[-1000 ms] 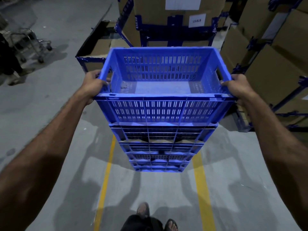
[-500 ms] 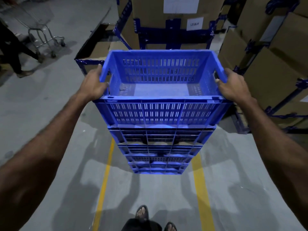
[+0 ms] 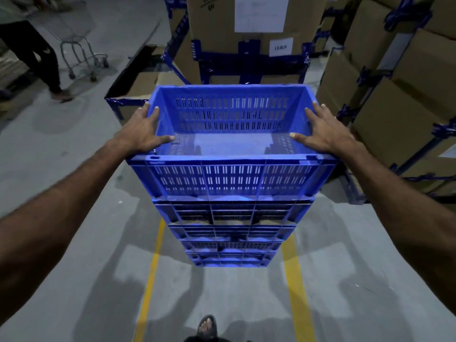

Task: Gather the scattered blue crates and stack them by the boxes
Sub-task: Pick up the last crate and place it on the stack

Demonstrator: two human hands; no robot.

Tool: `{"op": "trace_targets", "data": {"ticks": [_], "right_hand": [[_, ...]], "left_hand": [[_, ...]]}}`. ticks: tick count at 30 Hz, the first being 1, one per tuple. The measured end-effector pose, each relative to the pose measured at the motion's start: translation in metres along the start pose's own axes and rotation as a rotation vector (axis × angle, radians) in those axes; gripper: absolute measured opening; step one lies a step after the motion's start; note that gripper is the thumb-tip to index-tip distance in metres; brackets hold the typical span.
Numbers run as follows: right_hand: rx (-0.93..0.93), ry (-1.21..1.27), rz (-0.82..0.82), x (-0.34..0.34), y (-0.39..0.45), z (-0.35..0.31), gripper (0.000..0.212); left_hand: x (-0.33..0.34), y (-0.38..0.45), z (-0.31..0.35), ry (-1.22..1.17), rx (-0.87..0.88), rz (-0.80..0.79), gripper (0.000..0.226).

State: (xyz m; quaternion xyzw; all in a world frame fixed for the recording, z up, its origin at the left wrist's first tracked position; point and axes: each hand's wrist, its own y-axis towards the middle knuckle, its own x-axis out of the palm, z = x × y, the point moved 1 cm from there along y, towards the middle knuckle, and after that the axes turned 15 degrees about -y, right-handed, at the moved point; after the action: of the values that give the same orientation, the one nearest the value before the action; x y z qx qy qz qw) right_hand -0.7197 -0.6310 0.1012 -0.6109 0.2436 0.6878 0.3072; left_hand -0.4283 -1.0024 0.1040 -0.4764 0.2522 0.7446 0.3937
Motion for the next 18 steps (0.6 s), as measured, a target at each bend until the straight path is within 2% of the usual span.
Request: {"op": "trace_targets", "data": {"ticks": [3,7,18], "right_hand": [[0.005,0.014,0.026,0.006,0.002,0.001,0.118],[0.003,0.001,0.026,0.009,0.007,0.001,0.121],[0.011,0.024,0.07,0.011,0.009,0.003,0.113]], "left_hand": [[0.004,0.0,0.0,-0.012,0.001,0.027,0.11],[0.007,0.005,-0.002,-0.007,-0.003,0.034,0.114],[0.007,0.007,-0.002,0.003,-0.003,0.049,0.114]]}}
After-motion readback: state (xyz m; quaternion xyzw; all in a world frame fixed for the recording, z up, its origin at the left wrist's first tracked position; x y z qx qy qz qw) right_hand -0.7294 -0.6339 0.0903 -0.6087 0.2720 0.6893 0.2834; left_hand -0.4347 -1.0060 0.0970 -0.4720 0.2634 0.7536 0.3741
